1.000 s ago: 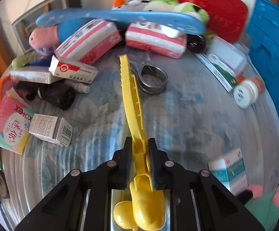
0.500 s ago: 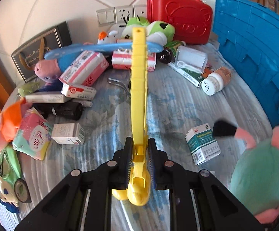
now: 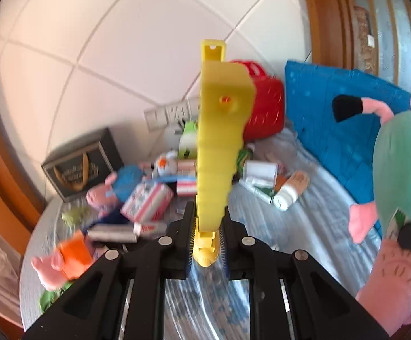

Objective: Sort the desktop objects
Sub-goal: 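Lift the pig plush with the right tool while the left tool lifts the yellow grabber toward the crate, then lower the pig plush and yellow grabber into the blue crate and open both tools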

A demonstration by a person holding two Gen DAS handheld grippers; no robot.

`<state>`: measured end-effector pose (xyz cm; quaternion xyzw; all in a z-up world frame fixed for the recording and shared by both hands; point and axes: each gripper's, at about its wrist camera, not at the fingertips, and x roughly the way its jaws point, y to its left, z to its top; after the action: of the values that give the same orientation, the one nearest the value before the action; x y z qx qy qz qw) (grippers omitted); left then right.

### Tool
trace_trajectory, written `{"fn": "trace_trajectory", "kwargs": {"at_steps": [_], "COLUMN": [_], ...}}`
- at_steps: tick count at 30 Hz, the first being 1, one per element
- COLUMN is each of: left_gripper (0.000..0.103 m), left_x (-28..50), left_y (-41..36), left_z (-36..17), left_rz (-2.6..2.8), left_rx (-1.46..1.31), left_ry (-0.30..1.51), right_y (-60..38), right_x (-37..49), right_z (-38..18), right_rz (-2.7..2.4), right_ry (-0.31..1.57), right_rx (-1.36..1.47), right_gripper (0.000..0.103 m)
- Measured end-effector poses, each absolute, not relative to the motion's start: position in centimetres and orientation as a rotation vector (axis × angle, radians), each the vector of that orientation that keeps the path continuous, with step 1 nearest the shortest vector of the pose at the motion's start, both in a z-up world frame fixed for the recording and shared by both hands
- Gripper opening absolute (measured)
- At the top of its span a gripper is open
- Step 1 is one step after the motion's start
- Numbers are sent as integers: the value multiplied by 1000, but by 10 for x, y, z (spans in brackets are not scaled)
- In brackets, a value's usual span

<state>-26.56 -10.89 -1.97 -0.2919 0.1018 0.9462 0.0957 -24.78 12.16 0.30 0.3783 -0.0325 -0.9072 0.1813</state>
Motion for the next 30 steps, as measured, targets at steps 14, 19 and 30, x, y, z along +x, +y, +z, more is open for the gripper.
{"fn": "trace_trajectory", "kwargs": {"at_steps": [14,19,30], "left_gripper": [15,15,21], "left_x": [-253,-251,-279], "left_y": [48,133,324], "left_z": [115,142,125], "left_rz": [2698,2656,2671], "left_rx": [-414,-336,-470], "left_ry": [469,497,889], "right_y": [255,337,497], "right_x": [-186,-182,-221], "right_z": [154,166,134], "right_rz": [-2971,-3067,-3122], "right_ry": [-195,-230,-233], "right_rx": [627,592,947], "right_gripper": [77,77,92]}}
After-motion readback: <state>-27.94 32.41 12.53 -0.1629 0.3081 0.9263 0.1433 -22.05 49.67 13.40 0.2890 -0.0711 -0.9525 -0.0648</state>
